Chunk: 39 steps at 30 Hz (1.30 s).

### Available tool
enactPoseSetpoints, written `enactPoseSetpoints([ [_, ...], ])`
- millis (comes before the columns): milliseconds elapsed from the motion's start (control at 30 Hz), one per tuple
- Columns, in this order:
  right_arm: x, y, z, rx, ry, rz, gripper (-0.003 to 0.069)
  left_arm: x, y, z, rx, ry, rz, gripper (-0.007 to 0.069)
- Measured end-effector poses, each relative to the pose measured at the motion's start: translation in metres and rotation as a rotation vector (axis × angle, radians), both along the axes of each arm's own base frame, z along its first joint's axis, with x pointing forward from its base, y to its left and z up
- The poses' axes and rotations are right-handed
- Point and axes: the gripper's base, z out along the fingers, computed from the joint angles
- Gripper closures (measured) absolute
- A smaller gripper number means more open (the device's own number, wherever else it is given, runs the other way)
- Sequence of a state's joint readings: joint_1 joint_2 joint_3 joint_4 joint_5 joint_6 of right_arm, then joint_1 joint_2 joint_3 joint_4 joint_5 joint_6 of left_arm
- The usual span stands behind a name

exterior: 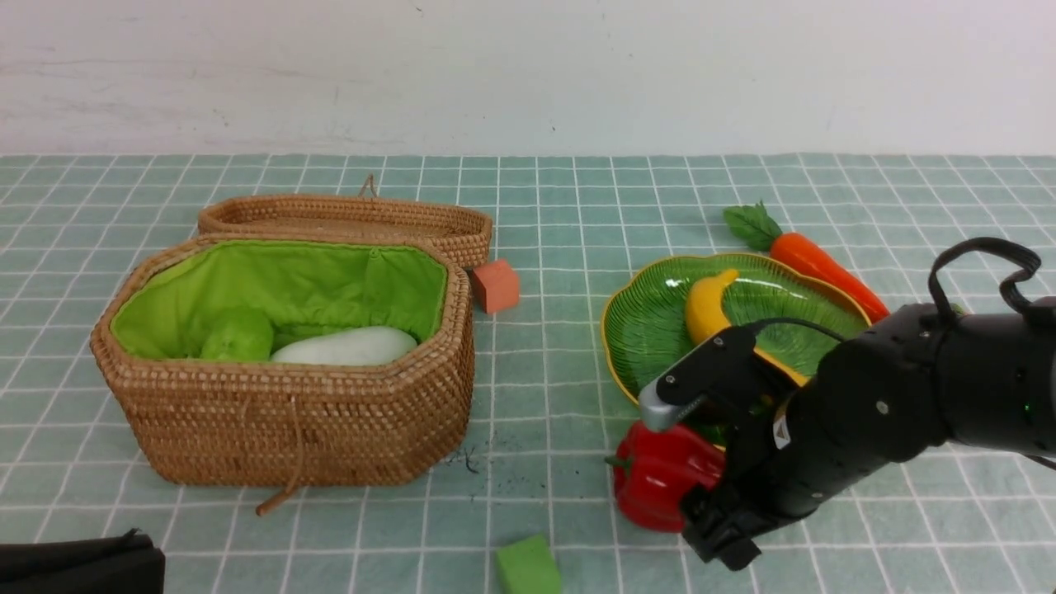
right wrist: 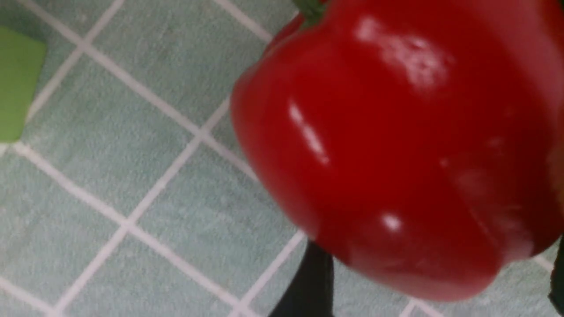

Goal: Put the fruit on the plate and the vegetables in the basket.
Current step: Grab a mountain bell pepper with your right arm and put it into the left basket

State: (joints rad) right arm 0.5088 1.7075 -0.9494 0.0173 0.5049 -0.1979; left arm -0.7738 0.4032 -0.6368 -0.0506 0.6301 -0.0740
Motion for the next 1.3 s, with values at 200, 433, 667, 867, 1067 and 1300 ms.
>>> enactPoseSetpoints([
  [200,-0.009,-0.005,0.021,-0.046,-0.028,0.127,-0.0009,0.0,0.0,0.0,0.004,0.004,0.0,0.0625],
  [433,-0.011,-0.006,0.039,-0.06,-0.1,0.228,0.0002,0.0,0.0,-0.001,0.008,0.008,-0.001,0.0622],
  [667,-0.003,-0.001,0.041,-0.097,-0.027,0.348,0.0013,0.0,0.0,-0.001,0.005,0.007,0.0,0.0621],
  [867,0.006,0.007,0.026,-0.102,0.014,0.446,0.0015,0.0,0.0,0.0,-0.006,0.011,-0.003,0.0621],
  [1067,0.011,0.005,0.024,-0.123,-0.014,0.459,0.0015,-0.001,-0.001,0.0,-0.018,0.017,-0.007,0.0621],
  [1300,0.007,0.006,0.027,-0.132,-0.003,0.475,0.0015,-0.002,-0.002,0.0,-0.029,0.029,-0.012,0.0621],
])
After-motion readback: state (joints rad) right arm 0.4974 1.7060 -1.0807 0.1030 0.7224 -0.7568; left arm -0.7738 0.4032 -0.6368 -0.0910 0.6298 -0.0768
